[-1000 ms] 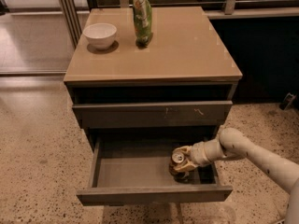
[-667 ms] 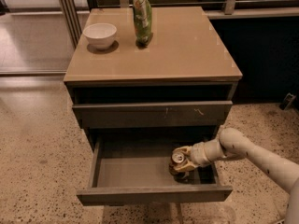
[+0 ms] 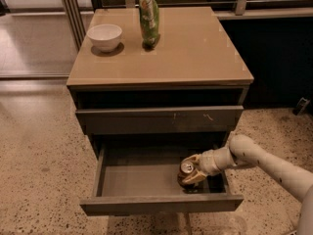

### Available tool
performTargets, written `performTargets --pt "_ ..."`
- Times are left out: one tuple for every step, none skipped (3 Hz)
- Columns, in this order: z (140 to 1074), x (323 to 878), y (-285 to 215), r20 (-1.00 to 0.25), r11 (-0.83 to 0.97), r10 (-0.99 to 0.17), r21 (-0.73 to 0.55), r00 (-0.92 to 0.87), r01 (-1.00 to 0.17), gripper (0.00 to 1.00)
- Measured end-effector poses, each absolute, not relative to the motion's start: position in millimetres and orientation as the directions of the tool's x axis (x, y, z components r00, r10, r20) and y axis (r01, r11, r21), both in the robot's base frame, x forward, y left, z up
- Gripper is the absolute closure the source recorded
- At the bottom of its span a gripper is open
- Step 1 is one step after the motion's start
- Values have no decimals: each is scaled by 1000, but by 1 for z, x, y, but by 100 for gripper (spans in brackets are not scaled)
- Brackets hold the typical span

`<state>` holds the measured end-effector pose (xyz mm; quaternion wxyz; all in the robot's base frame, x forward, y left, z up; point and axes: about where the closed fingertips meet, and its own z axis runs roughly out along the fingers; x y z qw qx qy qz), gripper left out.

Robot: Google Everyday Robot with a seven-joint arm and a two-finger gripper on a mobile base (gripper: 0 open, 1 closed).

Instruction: Place orange can into middle drawer

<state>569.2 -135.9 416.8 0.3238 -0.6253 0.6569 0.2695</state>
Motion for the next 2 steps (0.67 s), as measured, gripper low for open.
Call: performTargets --pt "417 569 -136 -762 73 -647 -51 -8 -996 0" --pt "417 569 -136 -762 73 -647 -51 -8 -996 0"
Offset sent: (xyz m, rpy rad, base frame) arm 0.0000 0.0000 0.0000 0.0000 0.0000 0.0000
